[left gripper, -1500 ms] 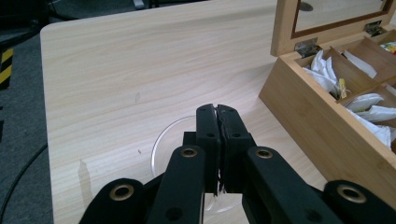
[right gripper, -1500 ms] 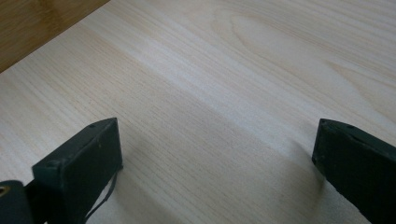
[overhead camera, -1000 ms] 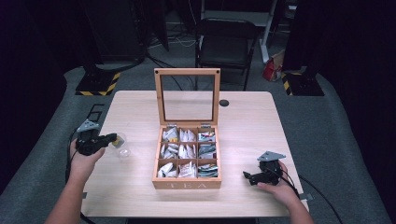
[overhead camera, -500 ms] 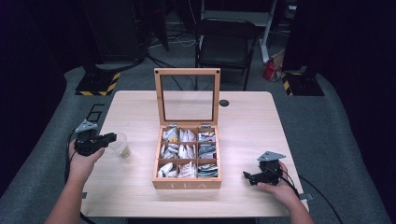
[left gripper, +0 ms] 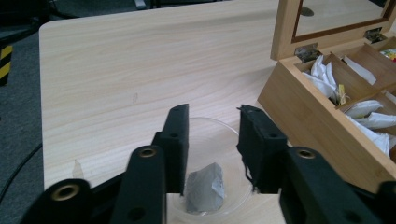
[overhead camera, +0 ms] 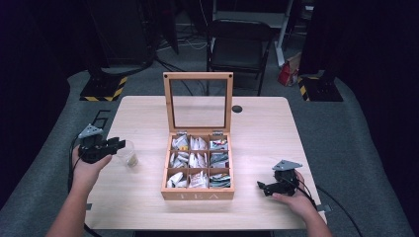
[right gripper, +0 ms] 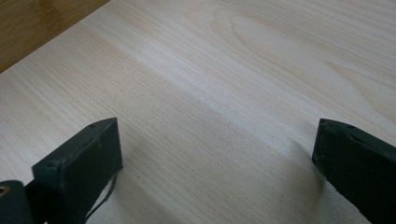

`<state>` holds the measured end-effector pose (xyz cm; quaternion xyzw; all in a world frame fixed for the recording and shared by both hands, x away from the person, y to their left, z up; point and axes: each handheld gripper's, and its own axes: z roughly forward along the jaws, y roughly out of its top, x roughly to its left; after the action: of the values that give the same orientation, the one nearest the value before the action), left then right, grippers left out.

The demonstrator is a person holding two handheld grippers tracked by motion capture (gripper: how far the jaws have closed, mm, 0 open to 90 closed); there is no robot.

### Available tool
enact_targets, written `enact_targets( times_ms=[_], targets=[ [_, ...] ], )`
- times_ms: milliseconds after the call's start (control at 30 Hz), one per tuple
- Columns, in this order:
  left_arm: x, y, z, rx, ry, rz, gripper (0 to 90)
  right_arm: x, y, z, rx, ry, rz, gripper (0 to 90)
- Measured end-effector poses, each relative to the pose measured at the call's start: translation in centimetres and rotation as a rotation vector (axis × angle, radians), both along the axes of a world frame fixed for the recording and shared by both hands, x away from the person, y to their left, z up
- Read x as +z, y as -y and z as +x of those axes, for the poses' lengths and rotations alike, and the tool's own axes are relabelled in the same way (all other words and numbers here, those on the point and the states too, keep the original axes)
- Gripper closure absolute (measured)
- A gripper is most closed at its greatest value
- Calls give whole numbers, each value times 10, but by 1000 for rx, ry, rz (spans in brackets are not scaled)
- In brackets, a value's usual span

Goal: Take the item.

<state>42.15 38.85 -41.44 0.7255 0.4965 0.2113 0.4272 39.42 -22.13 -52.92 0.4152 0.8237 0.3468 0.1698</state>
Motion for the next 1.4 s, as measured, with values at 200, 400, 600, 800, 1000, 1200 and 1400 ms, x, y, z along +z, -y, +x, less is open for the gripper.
enact_targets(
  times_ms=[200,400,600,800,1000,1200,1400],
  targets=[
    [6,5,-1,-1,14,3,537,0,0,0,0,0,0,9],
    [10,13,-2,-17,22,-4,513,0,0,0,-2,2,0,9],
    [16,25,-5,-58,28,1,512,0,0,0,0,1,0,9],
    [19,35,-7,-85,39,0,512,0,0,0,0,0,0,9],
    [19,47,-11,-121,42,2,512,0,0,0,0,0,0,9],
    [14,54,-13,-141,35,3,510,0,0,0,0,0,0,9],
    [5,62,-17,-159,27,10,509,0,0,0,0,0,0,9]
  ],
)
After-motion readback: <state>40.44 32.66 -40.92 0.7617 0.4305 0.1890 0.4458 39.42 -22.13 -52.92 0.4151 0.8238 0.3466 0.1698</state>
